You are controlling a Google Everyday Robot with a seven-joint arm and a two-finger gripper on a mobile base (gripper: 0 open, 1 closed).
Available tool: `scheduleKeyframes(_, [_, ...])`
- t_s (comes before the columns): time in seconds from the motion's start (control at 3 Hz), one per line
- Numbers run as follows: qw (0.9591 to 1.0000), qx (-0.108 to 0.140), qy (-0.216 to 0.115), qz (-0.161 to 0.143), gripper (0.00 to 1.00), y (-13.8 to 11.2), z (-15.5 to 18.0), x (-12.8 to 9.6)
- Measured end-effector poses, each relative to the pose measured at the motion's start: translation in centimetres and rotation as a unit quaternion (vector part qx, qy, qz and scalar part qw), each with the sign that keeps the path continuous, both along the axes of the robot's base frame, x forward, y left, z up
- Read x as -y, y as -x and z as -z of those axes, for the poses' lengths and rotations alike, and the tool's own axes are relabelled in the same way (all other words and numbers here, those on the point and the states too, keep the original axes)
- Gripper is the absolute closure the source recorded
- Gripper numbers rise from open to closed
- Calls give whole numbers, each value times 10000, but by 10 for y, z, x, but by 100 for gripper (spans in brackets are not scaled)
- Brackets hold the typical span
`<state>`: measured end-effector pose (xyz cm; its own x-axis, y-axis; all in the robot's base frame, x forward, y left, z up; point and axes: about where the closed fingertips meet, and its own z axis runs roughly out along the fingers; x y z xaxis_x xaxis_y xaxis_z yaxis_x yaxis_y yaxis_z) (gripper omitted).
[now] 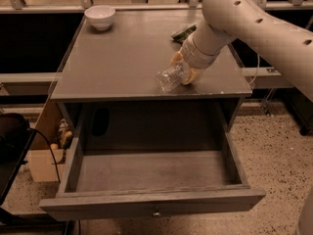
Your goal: Pick water bottle from top drawer and place on counter
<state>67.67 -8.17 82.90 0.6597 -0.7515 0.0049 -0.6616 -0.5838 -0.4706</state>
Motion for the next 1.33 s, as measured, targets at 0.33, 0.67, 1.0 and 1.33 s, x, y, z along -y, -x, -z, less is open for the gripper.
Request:
scheduleKeyframes(0.33, [10000,0,0,0,51,0,0,0])
scheduleKeyframes(0.67, [10000,-1,0,0,44,0,0,0])
scheduleKeyframes(1.0, [10000,-1,0,0,41,0,0,0])
scheduleKeyframes(1.33, [10000,-1,0,-1,31,0,0,0])
